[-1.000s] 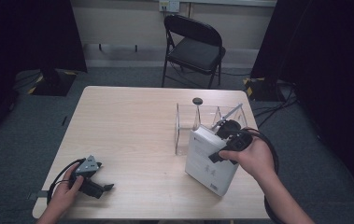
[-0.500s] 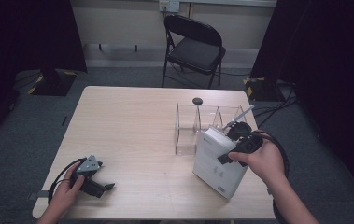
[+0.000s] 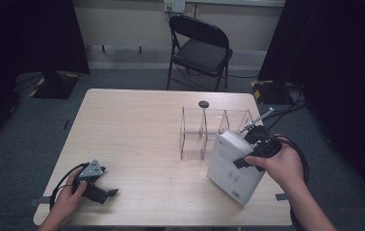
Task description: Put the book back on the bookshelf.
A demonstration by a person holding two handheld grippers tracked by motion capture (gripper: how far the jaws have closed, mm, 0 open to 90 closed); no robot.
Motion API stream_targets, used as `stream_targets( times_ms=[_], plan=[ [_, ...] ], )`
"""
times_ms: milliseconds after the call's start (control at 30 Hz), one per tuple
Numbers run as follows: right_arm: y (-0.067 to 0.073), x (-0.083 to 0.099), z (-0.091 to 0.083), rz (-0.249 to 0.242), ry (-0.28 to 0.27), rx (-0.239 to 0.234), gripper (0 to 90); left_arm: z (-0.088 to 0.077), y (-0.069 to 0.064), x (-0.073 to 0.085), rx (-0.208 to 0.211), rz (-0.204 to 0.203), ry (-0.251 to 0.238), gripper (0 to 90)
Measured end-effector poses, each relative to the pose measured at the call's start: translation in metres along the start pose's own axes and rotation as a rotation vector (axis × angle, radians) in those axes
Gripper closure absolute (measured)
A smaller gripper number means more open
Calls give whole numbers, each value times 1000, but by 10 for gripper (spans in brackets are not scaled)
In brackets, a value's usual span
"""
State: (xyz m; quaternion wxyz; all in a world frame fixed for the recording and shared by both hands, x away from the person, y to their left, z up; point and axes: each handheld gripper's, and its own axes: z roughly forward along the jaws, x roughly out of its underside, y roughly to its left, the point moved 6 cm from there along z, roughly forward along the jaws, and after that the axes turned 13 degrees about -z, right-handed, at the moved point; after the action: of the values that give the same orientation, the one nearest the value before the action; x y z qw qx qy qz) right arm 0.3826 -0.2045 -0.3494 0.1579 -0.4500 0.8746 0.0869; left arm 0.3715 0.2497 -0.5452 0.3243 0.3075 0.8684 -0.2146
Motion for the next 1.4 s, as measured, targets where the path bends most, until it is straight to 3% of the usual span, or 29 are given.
stream_targets(
  times_ms=[167, 633, 1400],
  plan=[
    [-2, 3, 0, -9, 14, 16, 519, 0, 0, 0, 1, 2, 7, 0],
    [-9, 13, -5, 41, 5, -1, 519, 0, 0, 0, 0, 1, 1, 0],
    [-25, 27, -14, 107, 17, 43, 519, -1, 0, 0, -1, 3, 10, 0]
  ],
)
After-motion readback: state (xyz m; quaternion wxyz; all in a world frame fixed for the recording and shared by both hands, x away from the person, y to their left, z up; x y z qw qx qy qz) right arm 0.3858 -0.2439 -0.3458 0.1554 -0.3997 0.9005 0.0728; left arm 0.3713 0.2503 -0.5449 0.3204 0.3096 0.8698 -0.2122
